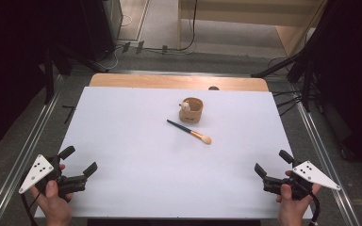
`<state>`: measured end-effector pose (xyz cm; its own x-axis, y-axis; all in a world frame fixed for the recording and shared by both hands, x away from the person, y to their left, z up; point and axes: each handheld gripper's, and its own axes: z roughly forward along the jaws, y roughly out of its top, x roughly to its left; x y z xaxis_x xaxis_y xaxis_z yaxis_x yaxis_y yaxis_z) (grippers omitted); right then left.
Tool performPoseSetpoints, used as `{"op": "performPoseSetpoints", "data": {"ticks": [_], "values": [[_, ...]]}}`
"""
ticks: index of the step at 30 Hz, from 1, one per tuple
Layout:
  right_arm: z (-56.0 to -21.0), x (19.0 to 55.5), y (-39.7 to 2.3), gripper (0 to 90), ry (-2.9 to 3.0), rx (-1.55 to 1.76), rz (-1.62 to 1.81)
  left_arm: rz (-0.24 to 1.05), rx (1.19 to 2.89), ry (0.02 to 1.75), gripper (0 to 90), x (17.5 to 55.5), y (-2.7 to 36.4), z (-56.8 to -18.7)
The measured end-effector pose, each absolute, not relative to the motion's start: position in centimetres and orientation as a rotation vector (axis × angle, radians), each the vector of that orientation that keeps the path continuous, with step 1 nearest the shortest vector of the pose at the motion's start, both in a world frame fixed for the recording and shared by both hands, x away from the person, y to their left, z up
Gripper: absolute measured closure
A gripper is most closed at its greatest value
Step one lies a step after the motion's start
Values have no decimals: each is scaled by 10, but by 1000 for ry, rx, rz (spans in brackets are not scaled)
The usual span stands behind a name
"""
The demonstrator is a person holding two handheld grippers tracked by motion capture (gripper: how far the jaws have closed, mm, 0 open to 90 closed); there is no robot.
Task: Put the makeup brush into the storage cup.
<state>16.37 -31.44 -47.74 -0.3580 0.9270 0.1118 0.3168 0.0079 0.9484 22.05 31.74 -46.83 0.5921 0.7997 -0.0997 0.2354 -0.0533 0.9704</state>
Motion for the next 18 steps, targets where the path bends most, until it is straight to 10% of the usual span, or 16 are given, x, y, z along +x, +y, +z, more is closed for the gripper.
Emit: {"op": "performPoseSetpoints", "data": {"ticks": [18], "values": [[-470,182,-293,0,1778,1274,1359,565,1589,898,0,221,319,-469]]}}
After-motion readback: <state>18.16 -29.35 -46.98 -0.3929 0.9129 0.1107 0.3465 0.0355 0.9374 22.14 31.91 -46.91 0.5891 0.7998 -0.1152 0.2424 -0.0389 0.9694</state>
